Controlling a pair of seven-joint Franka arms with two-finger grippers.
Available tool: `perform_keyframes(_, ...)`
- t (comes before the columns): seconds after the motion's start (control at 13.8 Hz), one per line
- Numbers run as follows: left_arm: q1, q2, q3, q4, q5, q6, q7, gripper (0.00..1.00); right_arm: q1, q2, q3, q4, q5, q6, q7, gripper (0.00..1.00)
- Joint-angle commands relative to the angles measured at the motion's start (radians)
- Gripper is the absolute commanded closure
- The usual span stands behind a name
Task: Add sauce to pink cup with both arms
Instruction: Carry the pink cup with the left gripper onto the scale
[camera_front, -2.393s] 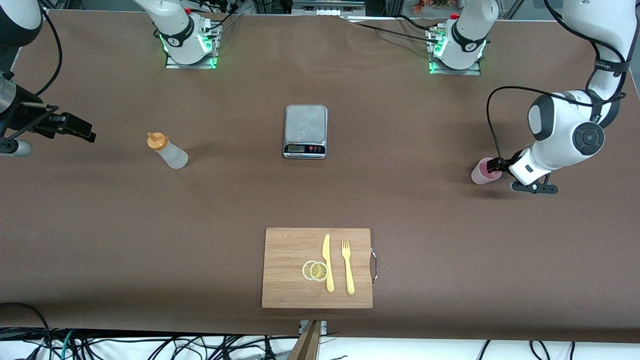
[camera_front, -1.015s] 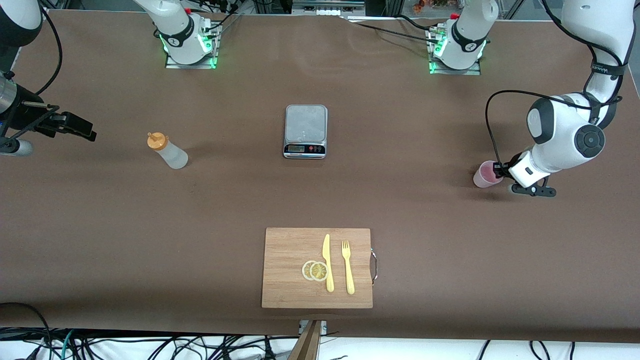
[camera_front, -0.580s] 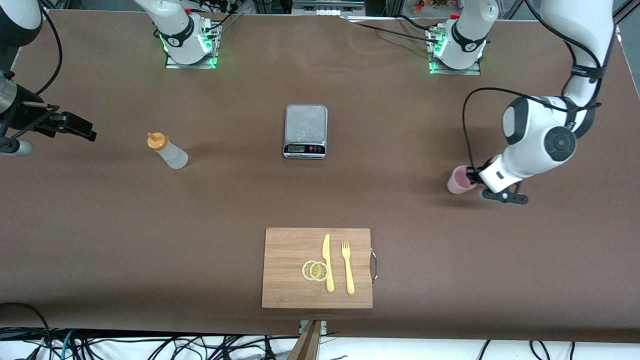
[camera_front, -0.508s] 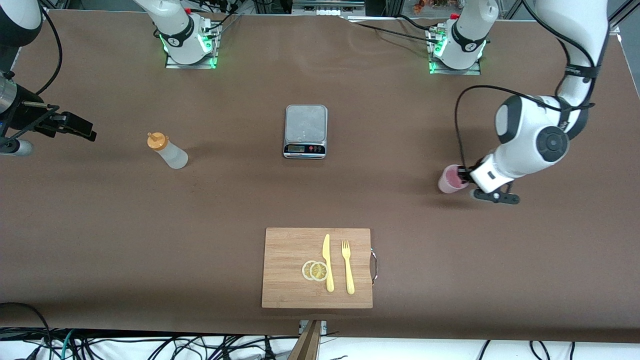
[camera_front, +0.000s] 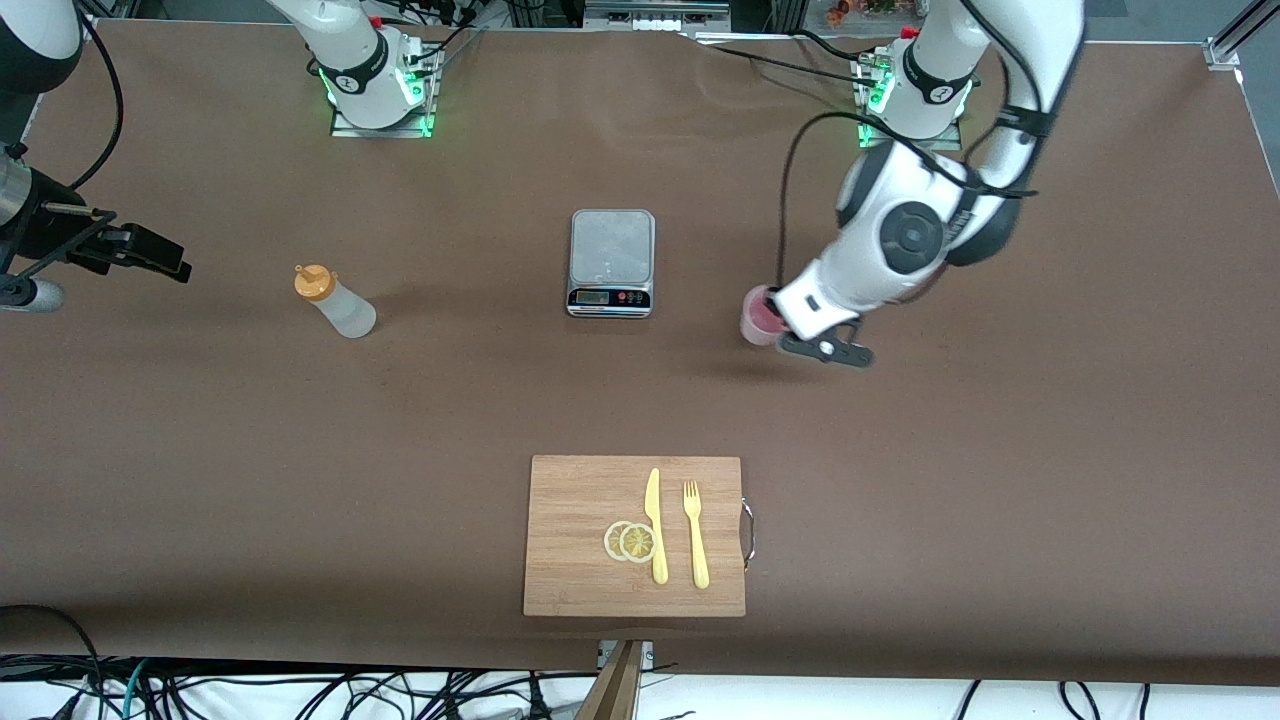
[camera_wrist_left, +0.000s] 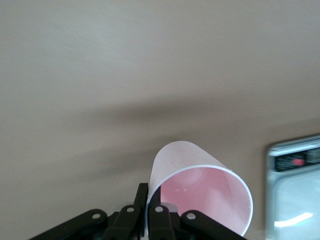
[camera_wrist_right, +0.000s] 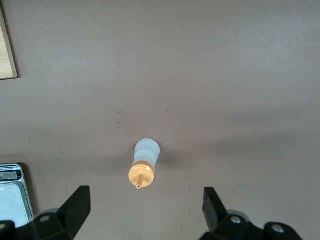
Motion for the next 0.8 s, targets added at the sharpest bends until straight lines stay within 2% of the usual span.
perform_keyframes(0.0,-0.109,0.049,0.017,0.067,-0.087,-0.014,-0.05,1.0,-0.005,-0.018,-0.002,-0.007,0.012,-0.011,-0.01,0.0)
perform_keyframes(0.44,-0.319,0.102,0.017,0.091,-0.082,0.069,-0.207,1.0,-0.012,-0.014,-0.014,-0.007,0.016,-0.012,-0.011,0.0)
perform_keyframes(0.73,-0.395,0.144,0.019,0.093,-0.082,0.129,-0.297,1.0,-0.023,-0.006,-0.01,-0.007,0.015,-0.012,-0.044,0.0)
